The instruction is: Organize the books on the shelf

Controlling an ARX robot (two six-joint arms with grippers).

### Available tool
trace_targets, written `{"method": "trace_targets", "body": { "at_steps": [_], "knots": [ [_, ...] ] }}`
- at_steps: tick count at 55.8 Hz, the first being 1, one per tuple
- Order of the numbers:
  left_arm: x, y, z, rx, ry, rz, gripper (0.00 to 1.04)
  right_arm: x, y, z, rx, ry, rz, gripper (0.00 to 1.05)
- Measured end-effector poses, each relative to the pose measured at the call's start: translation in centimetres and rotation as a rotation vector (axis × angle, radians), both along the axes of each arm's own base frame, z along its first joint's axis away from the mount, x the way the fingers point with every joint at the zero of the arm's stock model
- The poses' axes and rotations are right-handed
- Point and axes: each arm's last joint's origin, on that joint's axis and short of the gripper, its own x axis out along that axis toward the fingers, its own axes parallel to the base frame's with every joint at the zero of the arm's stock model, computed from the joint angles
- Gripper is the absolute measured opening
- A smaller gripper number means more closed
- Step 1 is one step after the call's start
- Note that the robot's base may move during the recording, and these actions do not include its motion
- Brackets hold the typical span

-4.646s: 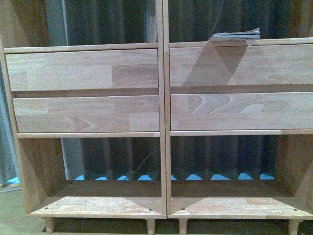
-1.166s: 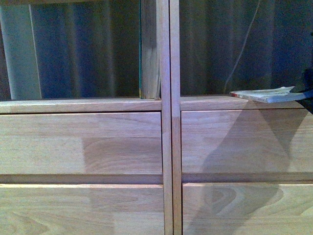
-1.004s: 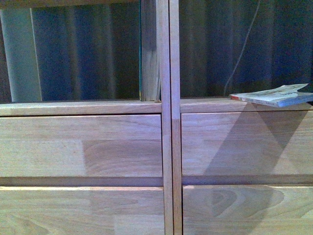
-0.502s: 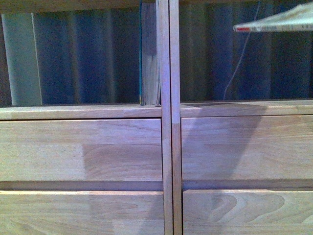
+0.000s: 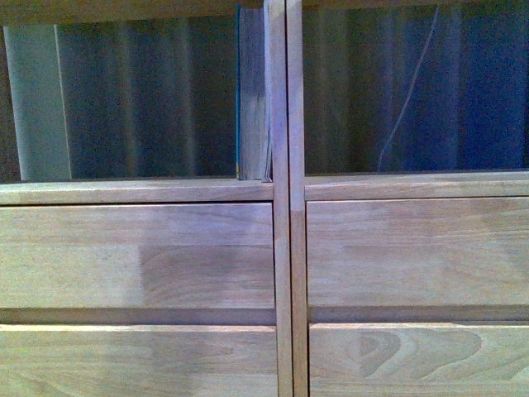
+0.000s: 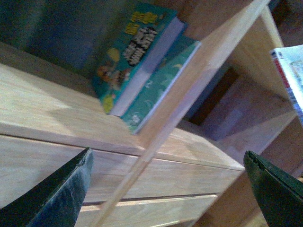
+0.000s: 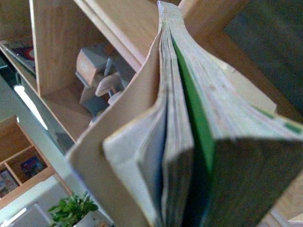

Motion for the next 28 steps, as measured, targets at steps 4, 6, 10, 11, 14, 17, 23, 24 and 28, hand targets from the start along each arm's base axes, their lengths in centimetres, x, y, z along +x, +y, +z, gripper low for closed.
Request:
{"method": "trace_targets", "body": {
  "at_steps": [4, 6, 10, 11, 14, 17, 23, 24, 28],
  "knots": [
    [1.1, -0.8, 0.4, -0.043, 0.023, -0.067, 0.97, 0.3, 0.8, -0.1, -0.015, -0.008, 0.022, 0.07],
    [1.6, -1.2, 0.6, -0.063, 0.029, -0.103, 0.97, 0.6, 1.3, -0.1, -0.023, -0.010, 0.036, 0.07],
    [2.1, -2.1, 0.7, -0.087, 0.039, -0.166, 0.97, 1.2, 2.5, 0.0, -0.040, -0.012, 0.067, 0.07],
    [2.1, -2.3, 0.8, -0.093, 0.038, -0.186, 0.97, 1.3, 2.8, 0.0, -0.047, -0.014, 0.075, 0.07],
    [2.1, -3.0, 1.0, -0.099, 0.029, -0.224, 0.97, 1.7, 3.9, 0.1, -0.058, -0.008, 0.103, 0.07],
    [2.0, -3.6, 1.2, -0.105, 0.022, -0.260, 0.97, 2.0, 5.0, 0.1, -0.069, -0.009, 0.136, 0.07],
    [1.7, -4.7, 1.8, -0.120, -0.021, -0.307, 0.97, 2.3, 7.0, -0.1, -0.077, 0.003, 0.201, 0.07],
    [1.6, -4.8, 1.9, -0.125, -0.031, -0.314, 0.97, 2.4, 7.4, -0.1, -0.076, 0.005, 0.213, 0.07],
    [1.4, -5.0, 2.2, -0.139, -0.061, -0.332, 0.97, 2.5, 8.2, -0.2, -0.075, 0.013, 0.246, 0.07]
  ]
}}
